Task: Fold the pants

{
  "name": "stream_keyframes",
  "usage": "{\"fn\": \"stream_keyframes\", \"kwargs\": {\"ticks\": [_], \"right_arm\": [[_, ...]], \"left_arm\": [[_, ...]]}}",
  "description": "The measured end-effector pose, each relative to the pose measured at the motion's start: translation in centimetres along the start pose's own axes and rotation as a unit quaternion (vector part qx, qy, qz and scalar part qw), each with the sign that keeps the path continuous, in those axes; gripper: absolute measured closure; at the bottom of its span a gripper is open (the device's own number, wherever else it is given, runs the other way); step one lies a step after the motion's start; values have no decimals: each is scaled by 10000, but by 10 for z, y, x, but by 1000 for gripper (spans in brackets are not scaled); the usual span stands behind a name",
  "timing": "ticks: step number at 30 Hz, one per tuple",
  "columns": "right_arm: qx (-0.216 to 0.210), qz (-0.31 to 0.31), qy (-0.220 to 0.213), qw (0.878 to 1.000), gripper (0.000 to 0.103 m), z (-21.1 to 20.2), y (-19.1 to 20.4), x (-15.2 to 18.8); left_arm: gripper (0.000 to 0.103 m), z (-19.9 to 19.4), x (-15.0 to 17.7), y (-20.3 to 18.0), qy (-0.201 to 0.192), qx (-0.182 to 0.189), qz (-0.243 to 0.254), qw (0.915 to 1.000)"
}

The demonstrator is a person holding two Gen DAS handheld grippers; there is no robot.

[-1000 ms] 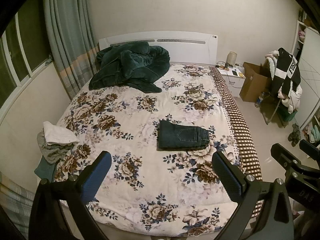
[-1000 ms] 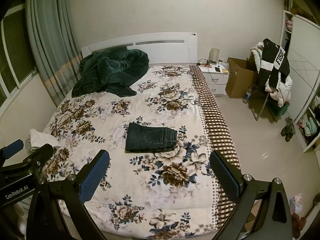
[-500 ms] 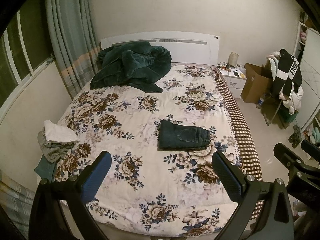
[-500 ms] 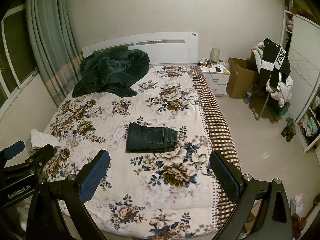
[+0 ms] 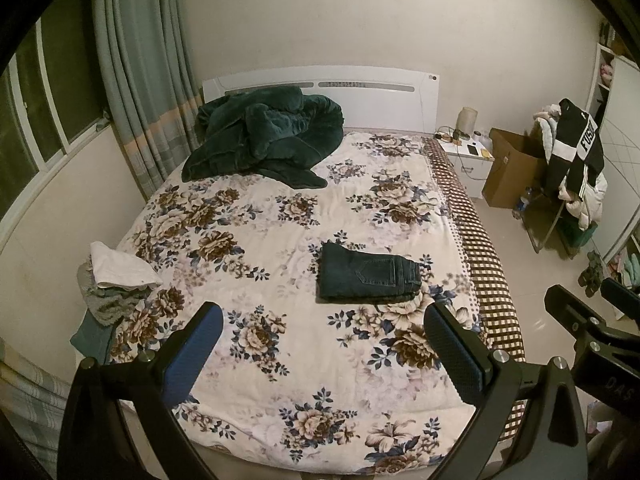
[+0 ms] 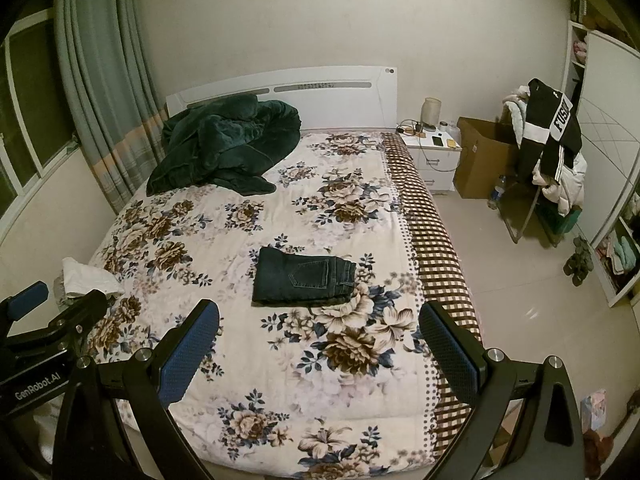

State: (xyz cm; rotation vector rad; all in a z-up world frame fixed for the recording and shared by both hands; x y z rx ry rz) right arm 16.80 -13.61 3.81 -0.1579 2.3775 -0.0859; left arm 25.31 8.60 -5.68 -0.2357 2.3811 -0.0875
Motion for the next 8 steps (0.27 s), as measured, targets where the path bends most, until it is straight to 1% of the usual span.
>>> {"fn": "stream_keyframes", "kwargs": {"ticks": [8], "right_arm": [[5,0,-20,10000,1,1,0,-1]], "left_arm": [[0,-5,-3,1,-83,2,11,10000]]}}
Point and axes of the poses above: each gripper's, at about its wrist camera, not at the fingertips, and z roughly the way its jaws point, y to its left, x to its underside, the point moved 6 cm from there along z, roughly the way its jaws point, and after that the axes turned 13 degrees about -z, right-handed, at the moved point
